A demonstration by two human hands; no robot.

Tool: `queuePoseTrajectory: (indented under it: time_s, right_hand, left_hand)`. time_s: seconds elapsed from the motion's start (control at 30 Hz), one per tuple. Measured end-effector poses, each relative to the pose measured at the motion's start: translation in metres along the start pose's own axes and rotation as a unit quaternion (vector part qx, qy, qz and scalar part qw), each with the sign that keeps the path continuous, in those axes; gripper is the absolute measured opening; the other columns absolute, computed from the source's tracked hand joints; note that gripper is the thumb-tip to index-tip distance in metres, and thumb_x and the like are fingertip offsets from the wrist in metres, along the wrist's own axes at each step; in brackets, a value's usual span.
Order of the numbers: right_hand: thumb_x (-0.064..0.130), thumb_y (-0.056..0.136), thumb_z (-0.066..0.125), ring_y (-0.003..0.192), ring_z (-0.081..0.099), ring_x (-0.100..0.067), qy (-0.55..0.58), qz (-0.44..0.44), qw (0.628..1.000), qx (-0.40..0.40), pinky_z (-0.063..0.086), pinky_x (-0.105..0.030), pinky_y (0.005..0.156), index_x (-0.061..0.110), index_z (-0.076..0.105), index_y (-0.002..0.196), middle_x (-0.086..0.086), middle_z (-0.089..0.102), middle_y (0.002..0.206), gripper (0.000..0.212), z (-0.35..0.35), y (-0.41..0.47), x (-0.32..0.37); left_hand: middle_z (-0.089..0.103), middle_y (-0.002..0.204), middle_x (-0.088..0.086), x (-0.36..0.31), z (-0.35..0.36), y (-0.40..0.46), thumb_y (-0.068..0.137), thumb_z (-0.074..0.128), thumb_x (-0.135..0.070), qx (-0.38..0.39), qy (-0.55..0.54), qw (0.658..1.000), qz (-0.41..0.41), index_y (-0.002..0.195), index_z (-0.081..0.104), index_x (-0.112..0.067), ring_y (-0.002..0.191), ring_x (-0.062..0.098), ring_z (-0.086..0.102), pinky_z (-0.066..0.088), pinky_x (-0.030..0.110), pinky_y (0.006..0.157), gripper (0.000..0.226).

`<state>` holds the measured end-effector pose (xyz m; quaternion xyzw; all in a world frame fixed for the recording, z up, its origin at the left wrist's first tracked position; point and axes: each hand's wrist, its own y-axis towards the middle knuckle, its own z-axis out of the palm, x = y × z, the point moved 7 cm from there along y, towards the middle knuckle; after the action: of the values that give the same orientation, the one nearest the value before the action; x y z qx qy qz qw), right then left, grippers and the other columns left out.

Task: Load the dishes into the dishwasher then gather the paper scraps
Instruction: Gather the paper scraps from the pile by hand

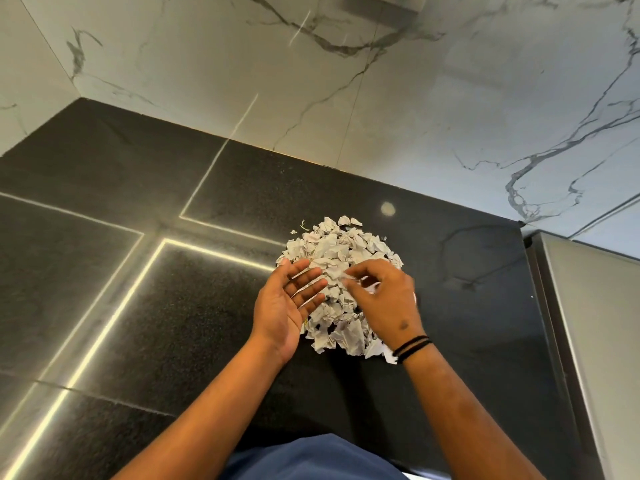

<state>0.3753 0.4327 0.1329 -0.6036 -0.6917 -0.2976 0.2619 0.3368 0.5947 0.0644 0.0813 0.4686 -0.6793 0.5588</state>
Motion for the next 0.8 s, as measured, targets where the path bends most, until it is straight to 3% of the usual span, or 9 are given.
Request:
queuePoseTrajectory:
  time_s: [0.1, 0.17, 0.33, 0.43, 0.5, 0.63, 0.73, 0.8]
  right_hand:
    - [0.025, 0.086, 0.077, 0.086, 0.061, -0.006, 0.04, -0.056, 0.996, 0.052, 0.054, -0.031, 0.082, 0.023, 0.076, 0.097, 0.015, 0.067, 0.091, 0.011, 0.029, -0.007, 0.035]
    - [0.028, 0.086, 0.071, 0.093, 0.059, -0.01, 0.022, -0.084, 0.994, 0.062, 0.051, -0.035, 0.088, 0.026, 0.074, 0.107, 0.014, 0.063, 0.096, 0.021, 0.039, -0.006, 0.043]
    - [0.021, 0.092, 0.068, 0.107, 0.057, -0.018, -0.015, -0.03, 0.999, -0.028, 0.051, -0.038, 0.095, 0.018, 0.067, 0.121, 0.001, 0.06, 0.115, 0.03, 0.017, 0.014, 0.007]
    - [0.027, 0.091, 0.069, 0.124, 0.046, -0.019, -0.104, -0.003, 0.994, 0.032, 0.041, -0.03, 0.108, 0.02, 0.058, 0.137, 0.0, 0.051, 0.13, 0.048, 0.027, 0.028, -0.022]
    - [0.029, 0.092, 0.068, 0.129, 0.041, -0.02, -0.166, -0.021, 0.982, 0.084, 0.042, -0.033, 0.108, 0.025, 0.054, 0.141, -0.001, 0.046, 0.139, 0.051, 0.041, 0.034, -0.03]
    - [0.018, 0.096, 0.062, 0.119, 0.048, -0.023, -0.278, -0.1, 0.948, 0.122, 0.053, -0.037, 0.091, 0.022, 0.069, 0.121, -0.001, 0.055, 0.124, 0.027, 0.061, 0.04, -0.023]
    - [0.014, 0.096, 0.06, 0.097, 0.058, -0.022, -0.24, -0.099, 0.964, 0.058, 0.053, -0.031, 0.076, 0.012, 0.075, 0.102, -0.004, 0.062, 0.1, 0.016, 0.054, 0.043, -0.025]
    - [0.009, 0.095, 0.061, 0.089, 0.061, -0.022, -0.201, -0.075, 0.977, 0.012, 0.053, -0.03, 0.076, 0.008, 0.076, 0.098, -0.006, 0.064, 0.094, 0.016, 0.044, 0.042, -0.027]
  left_hand:
    - [0.069, 0.116, 0.018, 0.009, 0.009, 0.001, 0.103, 0.045, -0.049, 0.02, -0.026, 0.999, -0.038, 0.124, 0.064, -0.008, 0.098, 0.026, 0.071, 0.054, 0.041, 0.089, 0.05]
    - [0.071, 0.117, 0.015, 0.014, 0.012, 0.001, 0.103, 0.045, -0.049, 0.034, -0.077, 0.994, -0.074, 0.117, 0.068, -0.01, 0.103, 0.029, 0.071, 0.055, 0.041, 0.09, 0.047]
    - [0.07, 0.122, 0.016, 0.013, -0.004, 0.008, 0.104, 0.045, -0.036, -0.002, -0.16, 0.984, -0.075, 0.114, 0.068, -0.008, 0.105, 0.031, 0.072, 0.056, 0.041, 0.091, 0.037]
    - [0.069, 0.126, 0.019, 0.012, -0.014, 0.009, 0.103, 0.045, -0.041, -0.021, -0.182, 0.981, -0.064, 0.119, 0.067, -0.005, 0.112, 0.034, 0.069, 0.053, 0.042, 0.098, 0.045]
    - [0.069, 0.126, 0.02, 0.014, -0.017, 0.008, 0.102, 0.046, -0.047, -0.028, -0.195, 0.978, -0.066, 0.122, 0.066, -0.004, 0.116, 0.036, 0.068, 0.05, 0.044, 0.103, 0.052]
    - [0.068, 0.126, 0.022, 0.018, -0.02, 0.005, 0.1, 0.045, -0.056, -0.032, -0.213, 0.975, -0.062, 0.129, 0.064, -0.004, 0.117, 0.039, 0.066, 0.046, 0.048, 0.109, 0.063]
    - [0.067, 0.128, 0.022, 0.017, -0.024, 0.004, 0.099, 0.044, -0.059, -0.028, -0.226, 0.972, -0.056, 0.131, 0.063, -0.005, 0.118, 0.04, 0.065, 0.045, 0.05, 0.11, 0.066]
    - [0.066, 0.129, 0.022, 0.017, -0.026, 0.004, 0.098, 0.043, -0.061, -0.025, -0.229, 0.971, -0.055, 0.132, 0.062, -0.005, 0.12, 0.04, 0.065, 0.044, 0.05, 0.11, 0.068]
